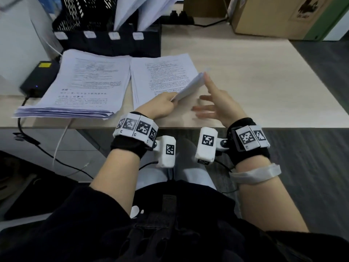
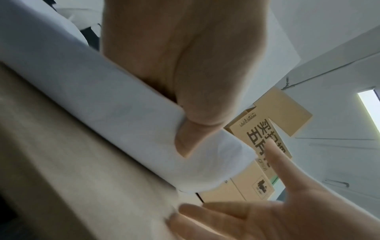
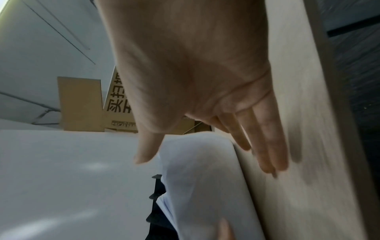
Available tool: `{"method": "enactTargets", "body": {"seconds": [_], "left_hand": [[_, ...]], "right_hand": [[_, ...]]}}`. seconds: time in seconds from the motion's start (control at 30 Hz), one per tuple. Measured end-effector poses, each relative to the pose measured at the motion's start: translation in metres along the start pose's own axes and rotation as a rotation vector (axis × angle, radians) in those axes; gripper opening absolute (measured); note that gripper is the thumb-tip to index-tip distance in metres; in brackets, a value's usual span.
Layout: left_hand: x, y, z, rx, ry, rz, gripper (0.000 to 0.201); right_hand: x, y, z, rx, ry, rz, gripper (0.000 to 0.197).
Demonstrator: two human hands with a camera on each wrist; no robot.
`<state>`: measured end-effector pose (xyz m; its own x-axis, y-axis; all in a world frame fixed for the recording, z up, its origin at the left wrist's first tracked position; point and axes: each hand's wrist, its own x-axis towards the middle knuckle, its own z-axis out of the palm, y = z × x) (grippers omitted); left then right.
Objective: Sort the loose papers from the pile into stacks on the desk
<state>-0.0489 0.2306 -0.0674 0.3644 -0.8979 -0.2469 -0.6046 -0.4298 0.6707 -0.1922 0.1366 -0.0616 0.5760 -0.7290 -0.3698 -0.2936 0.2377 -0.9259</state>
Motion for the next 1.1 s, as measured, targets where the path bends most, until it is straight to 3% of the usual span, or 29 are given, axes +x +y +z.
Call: {"method": "enactTargets", "body": {"seconds": [0.17,0.27,0.37,0.47,0.53,0.77,0.93,1.0,1.1], "left_hand": [[-0.002,0.033,0.013,-0.241,-0.054,0.001,0.031],[-0.004,0.046,0.018,-0.311,-0.184,0.063,0.033],[-0.005,0.042,0.021,-0.358,-0.298,0.092,0.044],[0.000,0.036,0.021,-0.419,-0.301,0.054,0.063],[0.003,0.034,0.017,-0.432,-0.261,0.041,0.063],[0.018,0.025,-0.016,-0.487,0.107,-0.008,0.047],[0.025,0.017,-0.040,-0.568,0.529,0.025,0.071],[0.026,0.009,-0.055,-0.662,0.732,-0.002,0.077],[0.026,-0.004,-0.074,-0.832,0.903,-0.051,0.062]], "right_hand": [[-0.002,-0.002,0.011,-0.082,-0.148,-0.013,0.054],[-0.004,-0.004,0.006,-0.065,-0.105,0.005,0.039],[-0.005,-0.006,-0.002,-0.083,-0.026,0.009,0.010],[0.000,-0.002,-0.011,-0.113,0.099,-0.008,0.037],[0.002,0.001,-0.015,-0.111,0.155,-0.060,0.032],[0.009,-0.006,-0.030,0.025,0.382,-0.248,0.024],[0.018,-0.025,-0.036,0.094,0.355,-0.457,0.026],[0.017,-0.034,-0.036,0.099,0.358,-0.521,0.012],[0.015,-0.043,-0.038,0.156,0.361,-0.571,0.012]]}}
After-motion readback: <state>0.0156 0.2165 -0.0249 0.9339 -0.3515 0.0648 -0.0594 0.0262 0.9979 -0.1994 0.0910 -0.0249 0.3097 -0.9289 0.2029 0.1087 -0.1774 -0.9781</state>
